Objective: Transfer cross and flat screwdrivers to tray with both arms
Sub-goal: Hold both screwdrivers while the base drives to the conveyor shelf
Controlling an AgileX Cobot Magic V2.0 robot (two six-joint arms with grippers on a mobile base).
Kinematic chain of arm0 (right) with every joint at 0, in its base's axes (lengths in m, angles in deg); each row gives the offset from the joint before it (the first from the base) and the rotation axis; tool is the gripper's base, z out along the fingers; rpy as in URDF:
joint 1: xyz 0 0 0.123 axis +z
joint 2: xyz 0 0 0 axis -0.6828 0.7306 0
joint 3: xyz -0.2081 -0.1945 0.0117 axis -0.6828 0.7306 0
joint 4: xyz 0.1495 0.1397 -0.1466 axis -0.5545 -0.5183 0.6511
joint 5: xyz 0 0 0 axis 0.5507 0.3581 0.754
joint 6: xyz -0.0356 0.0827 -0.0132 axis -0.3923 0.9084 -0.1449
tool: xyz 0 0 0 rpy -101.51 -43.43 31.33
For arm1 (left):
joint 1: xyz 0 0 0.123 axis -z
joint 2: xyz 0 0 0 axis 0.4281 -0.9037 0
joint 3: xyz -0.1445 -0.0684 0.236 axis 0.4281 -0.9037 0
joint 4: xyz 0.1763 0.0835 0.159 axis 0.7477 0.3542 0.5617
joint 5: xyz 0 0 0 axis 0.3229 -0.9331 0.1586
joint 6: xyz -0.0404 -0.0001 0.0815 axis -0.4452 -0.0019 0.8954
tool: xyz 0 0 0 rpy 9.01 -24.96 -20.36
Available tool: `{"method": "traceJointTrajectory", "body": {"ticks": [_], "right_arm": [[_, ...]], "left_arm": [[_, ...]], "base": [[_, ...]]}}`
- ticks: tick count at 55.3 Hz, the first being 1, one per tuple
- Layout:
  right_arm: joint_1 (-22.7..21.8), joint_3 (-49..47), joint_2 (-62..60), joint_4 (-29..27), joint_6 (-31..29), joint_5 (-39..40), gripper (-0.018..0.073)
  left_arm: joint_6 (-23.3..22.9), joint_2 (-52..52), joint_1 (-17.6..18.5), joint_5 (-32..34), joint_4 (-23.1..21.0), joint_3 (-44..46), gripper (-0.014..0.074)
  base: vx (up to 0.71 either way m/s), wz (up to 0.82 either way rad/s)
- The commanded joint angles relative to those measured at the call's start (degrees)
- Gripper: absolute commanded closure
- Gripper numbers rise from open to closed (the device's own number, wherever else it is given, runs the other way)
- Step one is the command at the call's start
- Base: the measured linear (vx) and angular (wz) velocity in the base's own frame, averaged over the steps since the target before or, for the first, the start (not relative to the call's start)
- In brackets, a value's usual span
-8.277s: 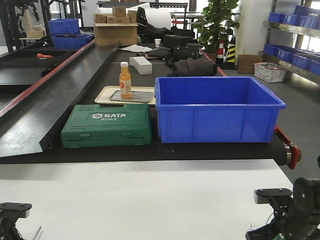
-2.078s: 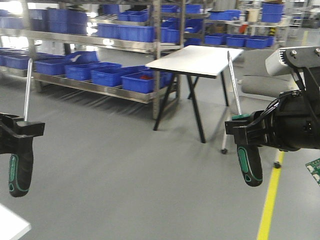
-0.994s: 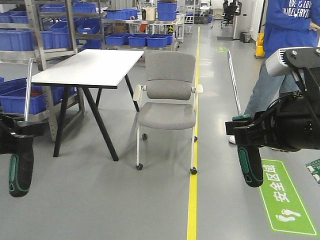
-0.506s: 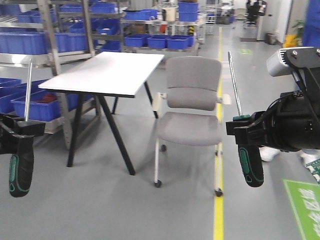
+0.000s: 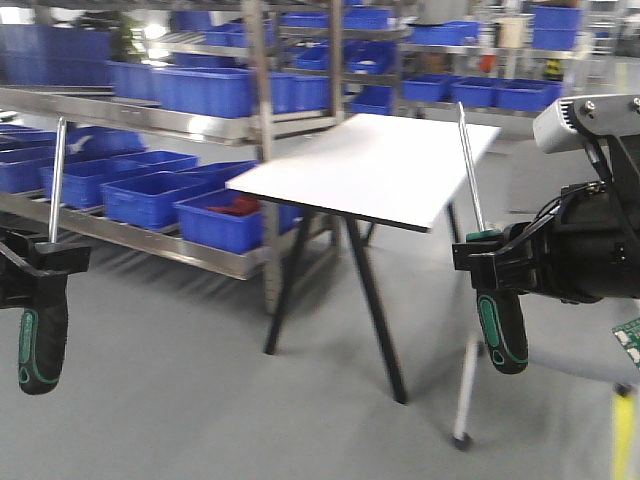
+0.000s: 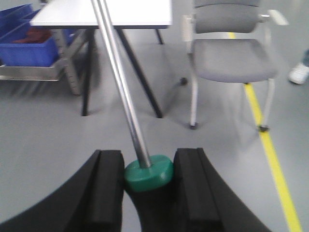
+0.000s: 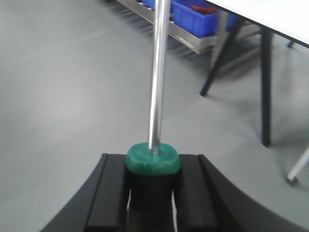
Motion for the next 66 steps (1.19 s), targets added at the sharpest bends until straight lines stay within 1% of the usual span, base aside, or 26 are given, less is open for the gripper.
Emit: {"method": "traceJointTrajectory", "body": {"ticks": [1,66], "right_arm": [[-0.08,-2.07,-1.77,-1.04,-0.11,4.76,0.0567],[-0.08,-2.07,-1.77,-1.11,-0.11,4.67,0.0567]], "left_arm": [[-0.07,1.18,0.26,4.83,-1.58,1.95,0.0599],[-0.07,1.18,0.26,4.81,-1.58,1.95,0.0599]], "base": [[0.52,0.65],[0.54,0.67]]}}
